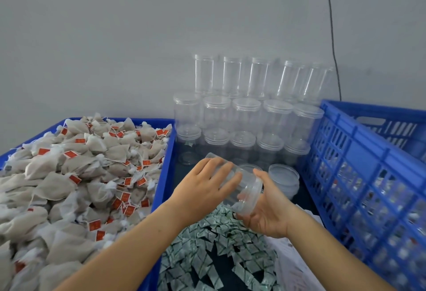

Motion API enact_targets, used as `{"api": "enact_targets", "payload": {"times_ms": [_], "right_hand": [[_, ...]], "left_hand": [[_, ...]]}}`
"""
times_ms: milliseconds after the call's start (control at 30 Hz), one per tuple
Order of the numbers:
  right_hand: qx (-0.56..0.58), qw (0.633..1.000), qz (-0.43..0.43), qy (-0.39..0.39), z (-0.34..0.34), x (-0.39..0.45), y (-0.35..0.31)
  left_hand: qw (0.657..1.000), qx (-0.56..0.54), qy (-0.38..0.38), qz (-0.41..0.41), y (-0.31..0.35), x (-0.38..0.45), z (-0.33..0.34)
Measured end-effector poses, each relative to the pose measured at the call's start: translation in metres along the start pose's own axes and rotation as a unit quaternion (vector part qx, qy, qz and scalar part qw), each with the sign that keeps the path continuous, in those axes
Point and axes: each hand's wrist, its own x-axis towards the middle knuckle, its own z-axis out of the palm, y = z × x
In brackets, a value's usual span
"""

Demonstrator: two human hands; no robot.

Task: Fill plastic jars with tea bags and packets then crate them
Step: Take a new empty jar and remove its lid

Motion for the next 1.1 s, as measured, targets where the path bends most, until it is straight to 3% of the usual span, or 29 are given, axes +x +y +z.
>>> {"api": "enact_targets", "payload": {"times_ms": [400, 500, 600, 800, 933, 1100], "right_hand": [[-0.014, 0.999, -0.028, 0.026, -0.002, 0.002, 0.009], [-0.08, 0.991, -0.09, 0.063, 0.001, 0.004, 0.008], [-0.244, 0.944, -0.193, 0.111, 0.005, -0.001, 0.003], [-0.415, 0.838, -0.351, 0.055, -0.001, -0.016, -0.003], [-0.513, 0.789, -0.338, 0.02, -0.012, -0.02, -0.003], [-0.538, 0.768, -0.348, -0.02, -0.02, -0.033, -0.006]], "left_hand": [[1.0, -0.009, -0.009, 0.009, 0.003, 0.002, -0.007], [0.998, -0.022, -0.054, -0.007, 0.001, 0.001, -0.006], [0.991, -0.067, -0.104, -0.059, -0.001, -0.001, -0.005], [0.968, -0.176, -0.134, -0.115, 0.0, -0.005, 0.001], [0.954, -0.223, -0.17, -0.102, -0.007, -0.01, 0.005], [0.894, -0.362, -0.233, -0.127, -0.009, -0.013, 0.007]]}}
